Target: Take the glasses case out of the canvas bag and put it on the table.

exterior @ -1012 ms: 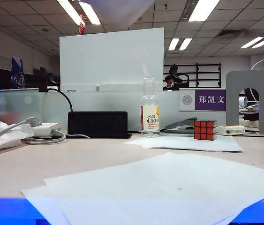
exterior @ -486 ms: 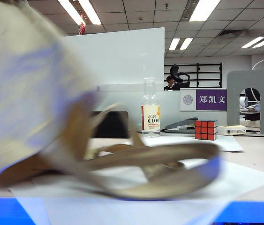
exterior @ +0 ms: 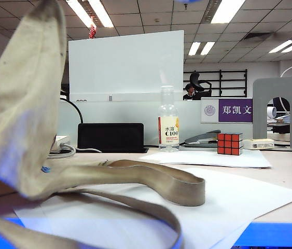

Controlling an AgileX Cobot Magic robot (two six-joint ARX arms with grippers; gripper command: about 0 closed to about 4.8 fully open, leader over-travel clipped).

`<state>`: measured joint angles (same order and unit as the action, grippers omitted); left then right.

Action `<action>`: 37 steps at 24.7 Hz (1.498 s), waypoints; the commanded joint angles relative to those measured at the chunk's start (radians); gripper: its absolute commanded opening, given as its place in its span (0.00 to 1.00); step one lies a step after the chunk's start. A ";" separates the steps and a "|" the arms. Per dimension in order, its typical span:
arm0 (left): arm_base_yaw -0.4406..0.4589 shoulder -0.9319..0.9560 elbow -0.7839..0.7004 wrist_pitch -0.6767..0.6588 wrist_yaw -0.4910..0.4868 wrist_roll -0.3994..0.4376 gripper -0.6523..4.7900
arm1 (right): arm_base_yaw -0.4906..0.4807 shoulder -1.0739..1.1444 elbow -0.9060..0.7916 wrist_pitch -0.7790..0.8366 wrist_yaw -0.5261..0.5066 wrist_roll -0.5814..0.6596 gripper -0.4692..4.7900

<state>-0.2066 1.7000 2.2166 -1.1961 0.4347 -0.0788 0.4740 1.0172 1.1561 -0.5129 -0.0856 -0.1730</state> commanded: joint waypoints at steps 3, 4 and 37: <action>-0.033 -0.008 0.005 0.217 0.086 -0.047 0.71 | -0.112 0.101 -0.058 0.110 -0.017 -0.014 0.07; -0.034 -0.015 0.005 0.258 0.106 -0.056 0.71 | -0.132 0.120 -0.077 0.121 -0.029 -0.013 0.07; -0.031 -0.908 0.006 -0.023 -0.534 -0.014 0.62 | -0.273 0.521 -0.429 0.842 -0.229 0.261 0.83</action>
<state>-0.2405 0.7990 2.2250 -1.1488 -0.0849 -0.1036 0.2005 1.5814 0.7204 0.2020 -0.3035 0.0246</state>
